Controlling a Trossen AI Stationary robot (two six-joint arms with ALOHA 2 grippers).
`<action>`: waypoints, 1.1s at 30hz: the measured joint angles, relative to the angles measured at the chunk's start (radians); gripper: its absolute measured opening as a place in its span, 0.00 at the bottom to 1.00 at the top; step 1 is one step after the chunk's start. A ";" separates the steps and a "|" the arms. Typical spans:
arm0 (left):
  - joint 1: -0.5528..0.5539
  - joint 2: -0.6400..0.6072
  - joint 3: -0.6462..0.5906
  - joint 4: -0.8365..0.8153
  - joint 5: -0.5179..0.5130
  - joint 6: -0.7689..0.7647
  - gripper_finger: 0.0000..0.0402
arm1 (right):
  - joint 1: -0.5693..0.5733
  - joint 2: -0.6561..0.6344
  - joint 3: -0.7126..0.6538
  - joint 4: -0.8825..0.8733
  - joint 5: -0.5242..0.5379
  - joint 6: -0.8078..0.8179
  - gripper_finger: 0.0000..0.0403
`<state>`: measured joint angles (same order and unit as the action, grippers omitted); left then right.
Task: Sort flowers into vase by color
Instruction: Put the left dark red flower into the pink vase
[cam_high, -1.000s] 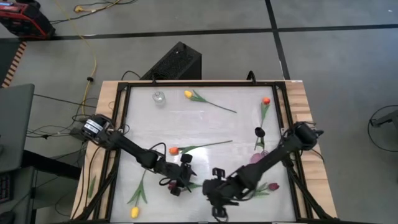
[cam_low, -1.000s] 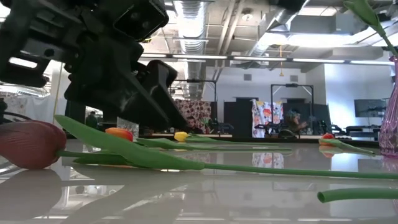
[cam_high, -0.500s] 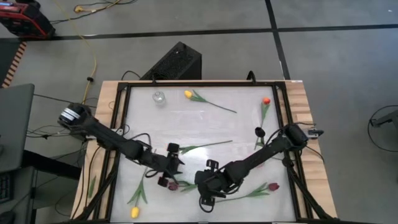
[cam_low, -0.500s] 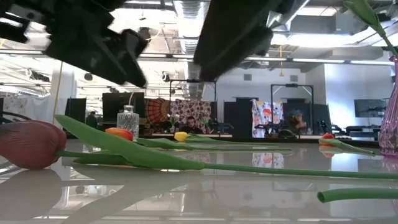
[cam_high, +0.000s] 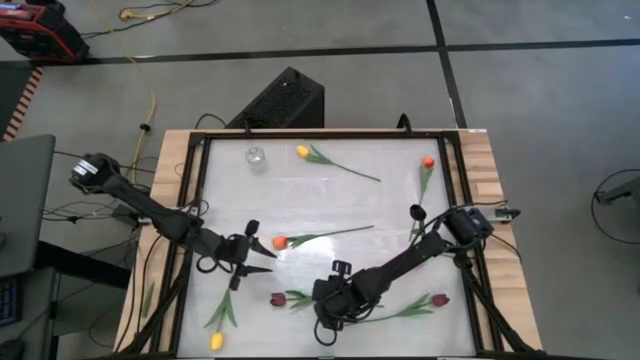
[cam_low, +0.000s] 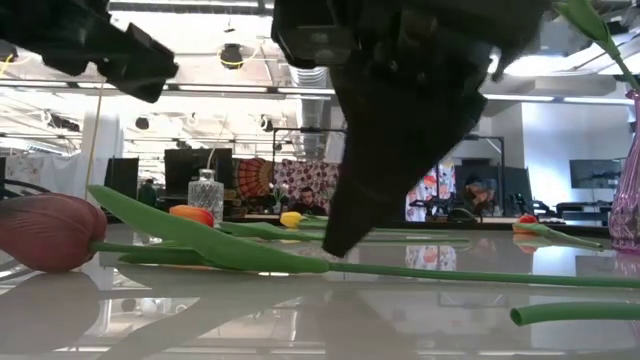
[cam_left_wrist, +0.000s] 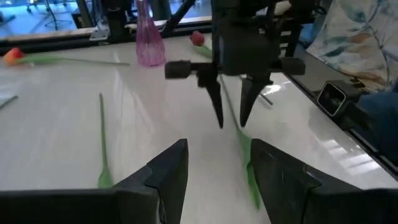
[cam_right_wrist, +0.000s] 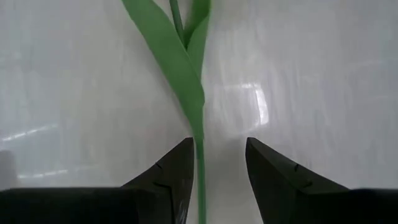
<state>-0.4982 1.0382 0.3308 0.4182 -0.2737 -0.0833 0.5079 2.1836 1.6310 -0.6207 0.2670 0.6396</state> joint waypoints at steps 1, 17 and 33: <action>-0.001 -0.009 -0.006 0.000 0.000 -0.005 0.41 | 0.000 0.007 0.000 0.004 0.000 0.004 0.42; -0.001 -0.013 -0.026 0.020 -0.002 0.011 0.41 | 0.023 0.057 0.005 -0.035 0.001 0.152 0.09; -0.049 -0.013 -0.026 0.017 0.014 0.011 0.41 | 0.169 -0.326 -0.003 -0.079 0.528 0.050 0.04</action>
<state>-0.5470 1.0248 0.3046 0.4354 -0.2599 -0.0727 0.6769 1.8574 1.6276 -0.6994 0.7953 0.6891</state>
